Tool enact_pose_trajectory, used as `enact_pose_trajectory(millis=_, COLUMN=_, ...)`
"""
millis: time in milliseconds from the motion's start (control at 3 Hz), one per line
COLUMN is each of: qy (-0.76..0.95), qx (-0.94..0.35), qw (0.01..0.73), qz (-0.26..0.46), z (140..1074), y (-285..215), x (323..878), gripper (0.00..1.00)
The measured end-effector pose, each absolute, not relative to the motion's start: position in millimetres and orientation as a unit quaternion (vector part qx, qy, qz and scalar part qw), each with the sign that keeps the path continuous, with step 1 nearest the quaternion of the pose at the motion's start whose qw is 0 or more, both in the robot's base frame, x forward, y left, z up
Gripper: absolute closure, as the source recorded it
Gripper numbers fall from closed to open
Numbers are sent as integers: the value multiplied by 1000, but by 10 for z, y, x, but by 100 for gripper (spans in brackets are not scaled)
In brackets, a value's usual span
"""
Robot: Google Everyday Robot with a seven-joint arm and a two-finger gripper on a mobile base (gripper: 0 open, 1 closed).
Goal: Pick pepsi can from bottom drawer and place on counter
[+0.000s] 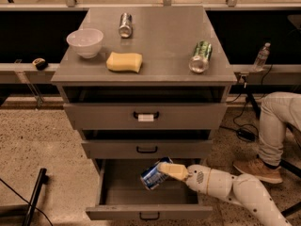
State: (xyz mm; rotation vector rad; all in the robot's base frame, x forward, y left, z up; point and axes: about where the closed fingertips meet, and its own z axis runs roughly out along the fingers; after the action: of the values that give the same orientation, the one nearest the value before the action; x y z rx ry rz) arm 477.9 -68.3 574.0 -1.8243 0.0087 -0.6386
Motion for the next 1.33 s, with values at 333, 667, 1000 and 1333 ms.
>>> enact_pose_trajectory(millis=333, qy=4, qx=-777, qw=568, qz=-272, z=5740, y=-683, x=4779, gripper=100)
enact_pose_trajectory(millis=667, qy=5, qx=-748, qw=590, qz=-304, z=6074, y=-833, x=4876, gripper=100)
enact_pose_trajectory(millis=1000, qy=-3, qx=-728, qw=592, qz=-346, z=6543, y=-1043, x=4963, gripper=100)
enact_pose_trajectory(millis=1333, qy=-20, qx=-712, qw=586, qz=-386, z=7146, y=-1255, x=5003, gripper=100)
